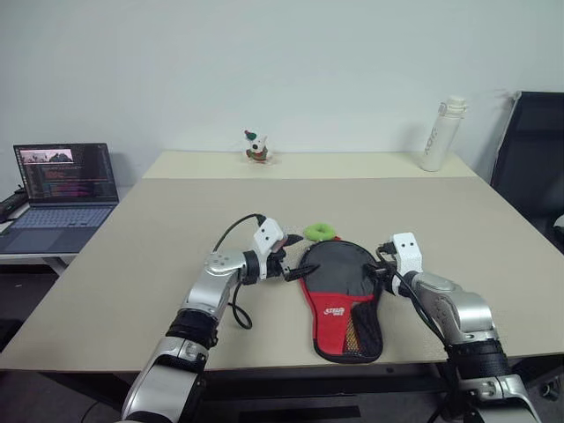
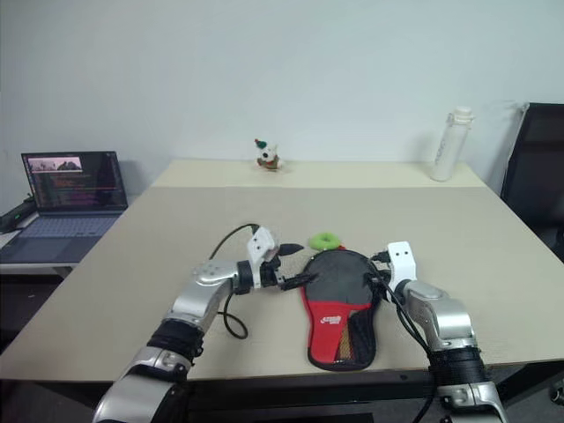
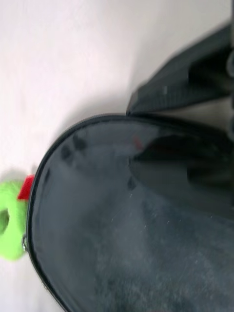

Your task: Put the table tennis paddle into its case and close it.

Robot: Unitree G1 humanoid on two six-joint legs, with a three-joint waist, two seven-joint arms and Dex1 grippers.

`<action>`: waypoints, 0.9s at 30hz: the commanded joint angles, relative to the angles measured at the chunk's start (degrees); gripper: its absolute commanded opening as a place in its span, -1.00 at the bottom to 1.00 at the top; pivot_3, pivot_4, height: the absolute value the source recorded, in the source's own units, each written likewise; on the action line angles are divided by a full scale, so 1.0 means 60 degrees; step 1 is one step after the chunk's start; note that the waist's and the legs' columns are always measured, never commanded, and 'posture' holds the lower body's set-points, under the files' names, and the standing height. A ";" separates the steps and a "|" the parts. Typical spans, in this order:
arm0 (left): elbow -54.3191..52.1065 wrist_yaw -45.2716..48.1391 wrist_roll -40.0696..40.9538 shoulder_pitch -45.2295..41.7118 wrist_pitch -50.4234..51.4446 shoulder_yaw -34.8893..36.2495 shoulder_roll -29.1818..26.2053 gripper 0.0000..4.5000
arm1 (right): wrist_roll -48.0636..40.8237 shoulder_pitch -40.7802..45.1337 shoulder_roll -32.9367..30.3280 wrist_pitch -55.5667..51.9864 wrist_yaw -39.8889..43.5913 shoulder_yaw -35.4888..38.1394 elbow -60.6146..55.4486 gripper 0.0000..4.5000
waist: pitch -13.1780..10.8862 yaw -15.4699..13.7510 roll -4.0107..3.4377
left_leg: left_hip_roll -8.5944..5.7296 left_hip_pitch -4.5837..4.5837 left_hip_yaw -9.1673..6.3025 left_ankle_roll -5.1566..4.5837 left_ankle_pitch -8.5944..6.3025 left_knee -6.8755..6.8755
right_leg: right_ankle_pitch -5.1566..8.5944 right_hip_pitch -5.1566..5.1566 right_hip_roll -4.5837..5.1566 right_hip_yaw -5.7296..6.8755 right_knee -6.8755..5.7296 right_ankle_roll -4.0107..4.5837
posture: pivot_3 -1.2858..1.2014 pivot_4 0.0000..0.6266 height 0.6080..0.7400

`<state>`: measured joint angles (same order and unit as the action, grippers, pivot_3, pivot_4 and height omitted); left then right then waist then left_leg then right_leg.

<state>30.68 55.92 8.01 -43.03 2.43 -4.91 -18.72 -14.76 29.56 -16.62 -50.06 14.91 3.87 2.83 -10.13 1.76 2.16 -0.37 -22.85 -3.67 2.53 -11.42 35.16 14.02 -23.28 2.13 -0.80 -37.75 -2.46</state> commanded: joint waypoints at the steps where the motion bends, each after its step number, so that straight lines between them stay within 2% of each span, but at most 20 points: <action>1: -0.0678 0.0066 0.0259 0.0030 0.0134 0.0149 -0.0094 1.00 | -0.0078 -0.0350 0.0298 -0.0784 -0.0494 0.0155 -0.0834 -0.96 | 0.0000 -0.0003 0.0000 | 0.0000 0.0001 0.0000 0.0000 0.0000 0.0000 | 0.0000 0.0000 0.0000 0.0001 -0.0001 0.0000 | 0.03 -0.52 1.00; 9: -0.0944 0.0249 0.0302 0.0241 0.0277 0.0095 -0.0212 1.00 | -0.0196 -0.0852 0.0949 -0.1877 -0.1010 0.0263 -0.1881 -0.98 | 0.0000 -0.0001 -0.0001 | 0.0002 0.0000 -0.0005 0.0000 0.0000 -0.0006 | 0.0002 0.0000 -0.0001 0.0005 0.0002 0.0003 | 0.03 -0.52 1.00; 15: -0.0910 0.0323 0.0266 0.0374 0.0257 0.0046 -0.0268 1.00 | -0.0183 -0.0849 0.0907 -0.1716 -0.0689 -0.0026 -0.2011 -0.98 | -0.0001 0.0017 -0.0003 | 0.0003 0.0003 -0.0002 0.0000 0.0000 -0.0008 | 0.0003 0.0000 -0.0002 0.0004 0.0004 0.0004 | 0.03 -0.52 1.00; 27: -0.0962 0.0339 0.0216 0.0488 0.0258 -0.0027 -0.0244 1.00 | 0.0454 0.0614 0.0394 0.0127 -0.0058 -0.0275 0.0406 -0.98 | -0.0002 0.0123 -0.0005 | 0.0012 0.0017 0.0014 -0.0002 0.0002 -0.0007 | -0.0008 0.0000 -0.0015 -0.0007 -0.0004 0.0022 | 0.03 -0.52 1.00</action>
<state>27.46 58.06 8.82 -40.03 4.44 -5.28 -20.00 -12.43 31.89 -13.95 -50.69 13.97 3.00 4.50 -10.15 2.49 2.13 -0.29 -22.74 -3.57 2.51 -11.41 35.12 13.97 -23.28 2.04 -0.86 -37.77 -2.33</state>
